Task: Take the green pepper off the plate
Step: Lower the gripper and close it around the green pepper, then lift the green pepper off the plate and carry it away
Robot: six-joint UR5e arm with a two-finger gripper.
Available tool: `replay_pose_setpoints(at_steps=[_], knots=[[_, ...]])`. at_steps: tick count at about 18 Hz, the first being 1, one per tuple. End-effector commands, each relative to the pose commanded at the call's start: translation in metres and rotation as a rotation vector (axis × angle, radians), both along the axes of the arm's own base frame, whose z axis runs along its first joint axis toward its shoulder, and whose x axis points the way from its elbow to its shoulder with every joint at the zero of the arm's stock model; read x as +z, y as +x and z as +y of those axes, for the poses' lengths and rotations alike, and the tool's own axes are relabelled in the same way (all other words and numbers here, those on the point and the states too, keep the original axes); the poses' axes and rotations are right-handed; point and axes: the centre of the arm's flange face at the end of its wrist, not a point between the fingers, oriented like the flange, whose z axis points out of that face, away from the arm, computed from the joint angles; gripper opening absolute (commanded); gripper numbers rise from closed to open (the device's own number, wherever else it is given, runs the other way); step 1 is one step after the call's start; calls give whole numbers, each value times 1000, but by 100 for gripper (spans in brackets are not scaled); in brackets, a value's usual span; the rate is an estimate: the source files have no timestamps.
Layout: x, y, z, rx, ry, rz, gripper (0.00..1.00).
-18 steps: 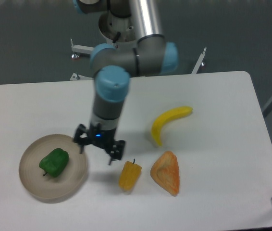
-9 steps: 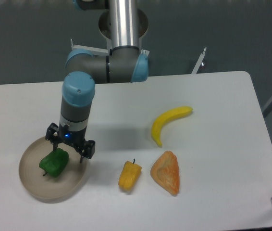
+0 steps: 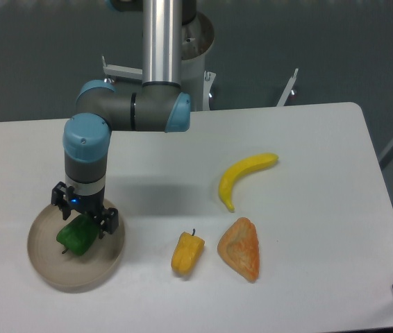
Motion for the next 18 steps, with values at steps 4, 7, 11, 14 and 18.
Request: replay_pose_setpoints(at_steps=[4, 7, 11, 14, 18], knots=[[-1, 1, 0, 1, -2, -1, 100], [-1, 1, 0, -3, 0, 0, 81], [2, 1, 0, -13, 5, 4, 42], [5, 1, 2, -16, 11, 6, 35], [18, -5, 3, -26, 34, 16, 33]])
